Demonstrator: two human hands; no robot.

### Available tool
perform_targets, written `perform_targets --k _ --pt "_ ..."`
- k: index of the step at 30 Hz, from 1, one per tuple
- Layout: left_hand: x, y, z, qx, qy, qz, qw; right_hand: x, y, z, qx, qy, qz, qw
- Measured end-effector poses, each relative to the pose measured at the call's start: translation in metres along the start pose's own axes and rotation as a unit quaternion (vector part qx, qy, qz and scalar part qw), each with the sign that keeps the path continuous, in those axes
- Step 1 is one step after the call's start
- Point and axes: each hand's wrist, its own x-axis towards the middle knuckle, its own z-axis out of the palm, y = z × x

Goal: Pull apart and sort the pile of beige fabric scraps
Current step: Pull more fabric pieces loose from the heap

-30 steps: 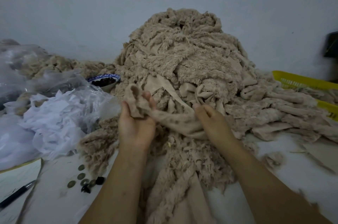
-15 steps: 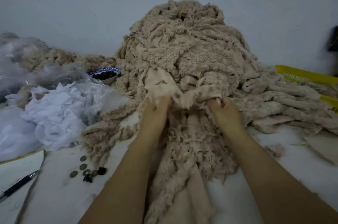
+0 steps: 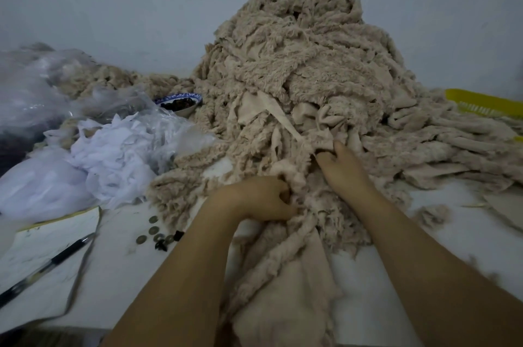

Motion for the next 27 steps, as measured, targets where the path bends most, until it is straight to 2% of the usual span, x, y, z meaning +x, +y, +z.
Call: perform_targets --k 1,2,3,4,5,6,7,9,12,13,14,16,17,18,19,20,22,23,25,26,27 --pt "0.0 0.002 0.002 -0.057 0.02 0.017 0.998 -0.002 -0.003 0.0 -0.004 -0.007 -0.011 1.0" --pt "0.002 0.003 0.004 -0.165 0.055 0.027 0.984 -0.004 -0.006 0.0 -0.012 -0.01 -0.021 1.0" --pt "0.005 0.0 0.007 -0.33 0.086 0.024 0.94 -0.006 -0.01 0.0 -0.021 -0.013 -0.03 0.999" --pt "0.007 -0.001 0.009 -0.501 0.104 0.019 0.859 -0.007 -0.014 -0.001 -0.028 -0.014 -0.043 0.999" --pt "0.009 -0.005 0.011 -0.623 0.128 0.007 0.771 -0.009 -0.018 -0.002 -0.028 -0.011 -0.063 0.998" --pt "0.011 -0.009 0.011 -0.689 0.154 -0.004 0.709 -0.01 -0.023 -0.002 -0.016 -0.008 -0.089 0.996" --pt "0.014 -0.013 0.011 -0.706 0.184 -0.016 0.683 -0.014 -0.03 -0.002 0.0 -0.015 -0.119 0.993" --pt "0.017 -0.014 0.008 -0.705 0.24 -0.021 0.667 -0.023 -0.041 0.001 -0.006 -0.075 -0.154 0.985" --pt "0.016 -0.007 0.001 -0.729 0.272 -0.005 0.628 -0.032 -0.032 0.015 -0.174 -0.206 -0.154 0.951" --pt "0.014 -0.007 -0.002 -0.745 0.264 -0.002 0.612 -0.032 -0.025 0.017 -0.177 -0.208 -0.149 0.951" --pt "0.012 -0.007 -0.006 -0.765 0.254 0.004 0.591 -0.033 -0.019 0.015 -0.14 -0.181 -0.13 0.965" --pt "0.006 -0.012 -0.015 -0.797 0.238 0.019 0.555 -0.035 -0.015 0.004 0.007 -0.087 -0.058 0.995" --pt "0.004 -0.014 -0.019 -0.805 0.238 0.021 0.544 -0.035 -0.016 -0.002 0.089 -0.067 -0.03 0.993" --pt "0.003 -0.014 -0.022 -0.807 0.241 0.016 0.539 -0.036 -0.019 -0.004 0.148 -0.084 -0.02 0.985" --pt "0.004 -0.014 -0.024 -0.806 0.244 0.004 0.539 -0.039 -0.022 -0.004 0.172 -0.13 -0.032 0.976" --pt "0.008 -0.011 -0.023 -0.804 0.246 -0.009 0.541 -0.043 -0.025 0.0 0.15 -0.183 -0.049 0.97" --pt "0.016 -0.003 -0.021 -0.801 0.255 -0.014 0.542 -0.054 -0.028 0.012 0.038 -0.273 -0.078 0.958" --pt "0.019 0.001 -0.021 -0.802 0.264 -0.01 0.536 -0.056 -0.028 0.018 0.0 -0.292 -0.098 0.951" --pt "0.025 0.002 -0.022 -0.81 0.276 -0.007 0.517 -0.056 -0.026 0.021 0.01 -0.251 -0.114 0.961" --pt "0.025 0.0 -0.024 -0.81 0.273 0.003 0.52 -0.053 -0.026 0.018 0.084 -0.201 -0.079 0.973" --pt "0.023 -0.002 -0.024 -0.795 0.263 0.014 0.547 -0.047 -0.026 0.013 0.208 -0.147 -0.019 0.967"
